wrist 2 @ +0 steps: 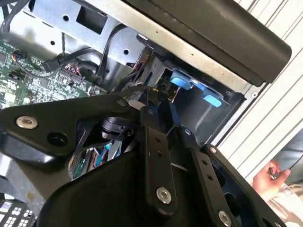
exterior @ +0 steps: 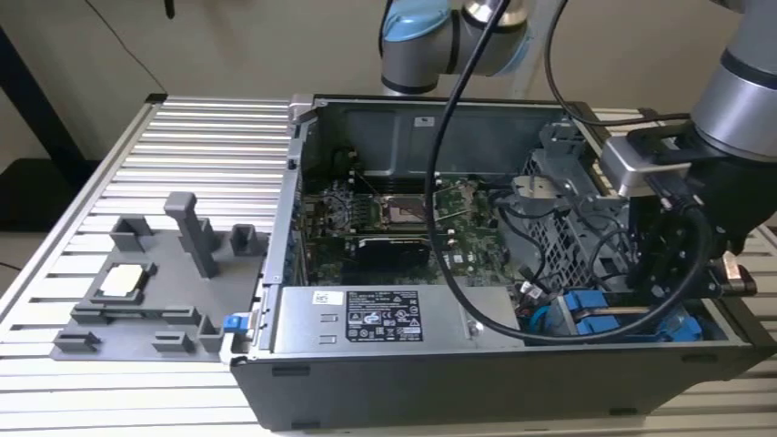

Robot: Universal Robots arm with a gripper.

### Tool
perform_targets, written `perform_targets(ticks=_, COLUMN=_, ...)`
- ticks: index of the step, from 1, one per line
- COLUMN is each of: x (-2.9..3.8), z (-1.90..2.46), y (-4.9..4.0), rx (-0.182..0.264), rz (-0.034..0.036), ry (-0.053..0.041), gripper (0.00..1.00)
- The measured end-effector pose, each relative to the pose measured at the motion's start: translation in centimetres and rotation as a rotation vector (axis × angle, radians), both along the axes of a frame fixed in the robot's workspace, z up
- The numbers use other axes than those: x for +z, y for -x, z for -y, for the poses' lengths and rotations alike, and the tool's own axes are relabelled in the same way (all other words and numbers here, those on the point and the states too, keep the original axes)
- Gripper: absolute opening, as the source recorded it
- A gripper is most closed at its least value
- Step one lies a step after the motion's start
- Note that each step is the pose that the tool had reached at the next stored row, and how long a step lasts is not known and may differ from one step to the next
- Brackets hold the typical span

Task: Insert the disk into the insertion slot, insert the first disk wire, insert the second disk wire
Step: 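Insert the first disk wire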

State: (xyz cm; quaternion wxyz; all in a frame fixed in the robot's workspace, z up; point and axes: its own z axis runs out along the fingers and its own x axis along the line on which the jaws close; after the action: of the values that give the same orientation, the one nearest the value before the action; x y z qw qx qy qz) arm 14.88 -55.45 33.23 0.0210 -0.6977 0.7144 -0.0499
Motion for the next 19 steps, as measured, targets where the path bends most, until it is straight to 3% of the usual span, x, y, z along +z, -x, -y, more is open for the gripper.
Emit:
perform_targets(ticks=8, x=3.40, z=0.00, y=0.00, rx=0.000, rz=0.0000, ry=-0.0006, gripper=0.27)
perform_targets(ticks=11, x=3.49, z=0.00, y=0.02, rx=0.000, rz=0.0003, ry=-0.0013, gripper=0.27)
perform_targets(ticks=12, x=3.49, z=0.01, y=0.04, rx=0.000, rz=0.0020, ry=-0.0116, gripper=0.27)
perform_targets(ticks=16, x=3.50, z=0.03, y=0.11, rx=0.000, rz=0.0033, ry=-0.0838, gripper=0.27)
perform_targets(ticks=17, x=3.57, z=0.04, y=0.11, rx=0.000, rz=0.0033, ry=-0.0971, gripper=0.27)
perform_targets(ticks=19, x=4.34, z=0.04, y=0.12, rx=0.000, rz=0.0033, ry=-0.0999, gripper=0.27)
